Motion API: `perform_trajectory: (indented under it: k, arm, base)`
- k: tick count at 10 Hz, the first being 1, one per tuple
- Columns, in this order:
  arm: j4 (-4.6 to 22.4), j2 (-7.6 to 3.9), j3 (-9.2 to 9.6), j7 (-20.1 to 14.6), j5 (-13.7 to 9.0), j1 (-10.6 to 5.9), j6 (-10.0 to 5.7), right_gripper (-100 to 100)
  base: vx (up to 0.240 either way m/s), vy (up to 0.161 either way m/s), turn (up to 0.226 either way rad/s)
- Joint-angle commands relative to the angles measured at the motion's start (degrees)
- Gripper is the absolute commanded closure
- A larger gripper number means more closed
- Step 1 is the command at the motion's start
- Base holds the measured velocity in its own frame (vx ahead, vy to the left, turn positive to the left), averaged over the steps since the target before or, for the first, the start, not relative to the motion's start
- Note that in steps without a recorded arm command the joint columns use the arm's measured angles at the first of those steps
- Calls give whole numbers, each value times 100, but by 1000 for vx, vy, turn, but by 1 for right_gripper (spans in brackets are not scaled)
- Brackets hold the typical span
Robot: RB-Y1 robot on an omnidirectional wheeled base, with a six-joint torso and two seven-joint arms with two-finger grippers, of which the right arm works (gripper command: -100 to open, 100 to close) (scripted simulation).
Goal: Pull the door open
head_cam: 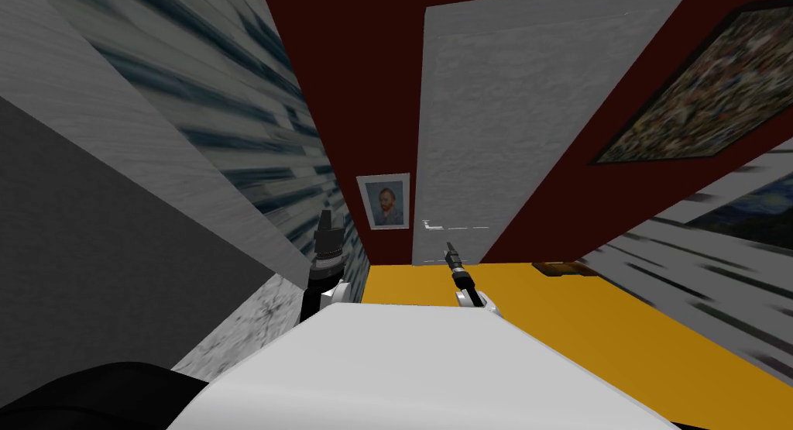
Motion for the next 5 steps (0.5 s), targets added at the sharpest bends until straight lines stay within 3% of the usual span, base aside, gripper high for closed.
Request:
perform_trajectory:
  k: [1, 5]
  arm:
    - [209, -15, -20, -38, 23, -86, -55, -100]
    - [621, -41, -58, -102, 70, -239, -178, -100]
  base:
    - [126, 36, 37]
    - [87, 28, 26]
